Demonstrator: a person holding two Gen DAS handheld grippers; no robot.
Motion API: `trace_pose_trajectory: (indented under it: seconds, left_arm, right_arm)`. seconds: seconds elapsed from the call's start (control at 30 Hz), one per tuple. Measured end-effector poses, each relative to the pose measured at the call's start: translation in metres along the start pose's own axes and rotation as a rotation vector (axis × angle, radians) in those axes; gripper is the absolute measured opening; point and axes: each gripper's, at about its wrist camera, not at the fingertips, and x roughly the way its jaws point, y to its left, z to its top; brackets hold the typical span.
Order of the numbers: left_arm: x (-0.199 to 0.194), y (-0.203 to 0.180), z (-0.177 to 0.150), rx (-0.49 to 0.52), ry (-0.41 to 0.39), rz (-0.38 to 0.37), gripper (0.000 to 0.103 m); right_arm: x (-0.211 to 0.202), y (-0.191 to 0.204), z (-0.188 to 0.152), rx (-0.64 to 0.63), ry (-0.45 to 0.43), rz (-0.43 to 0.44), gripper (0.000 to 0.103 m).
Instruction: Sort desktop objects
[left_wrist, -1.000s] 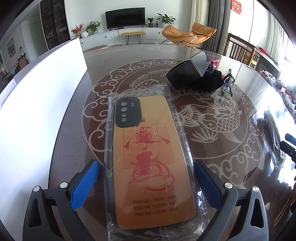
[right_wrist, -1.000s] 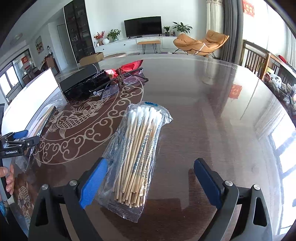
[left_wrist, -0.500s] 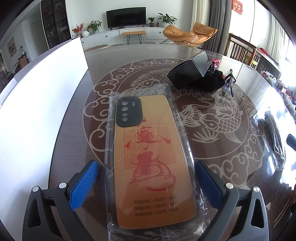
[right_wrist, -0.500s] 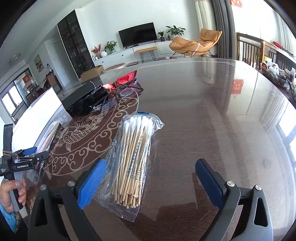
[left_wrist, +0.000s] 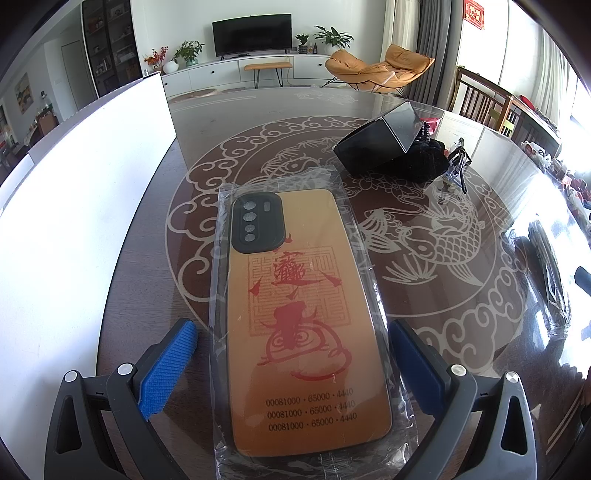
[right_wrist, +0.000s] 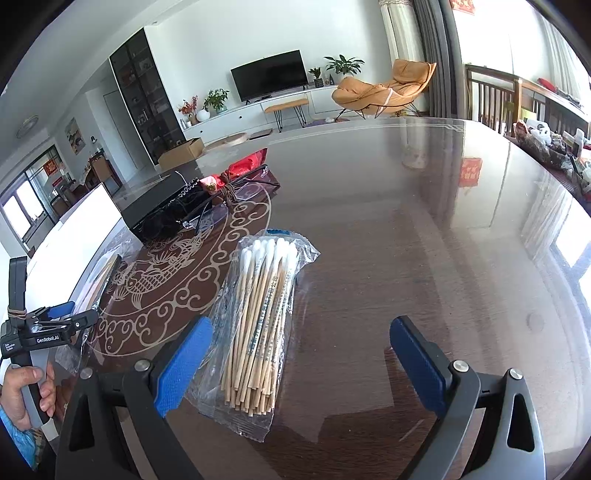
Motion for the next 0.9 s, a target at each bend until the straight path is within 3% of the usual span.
trace_pose_trajectory:
  seconds: [0.9]
  left_arm:
    - [0.0003, 0.0009, 0.0000, 0.000, 0.000, 0.000, 0.103]
  right_arm:
    - [0.0007, -0.0016, -0.0001, 0.011, -0.001, 0.011, 0.097]
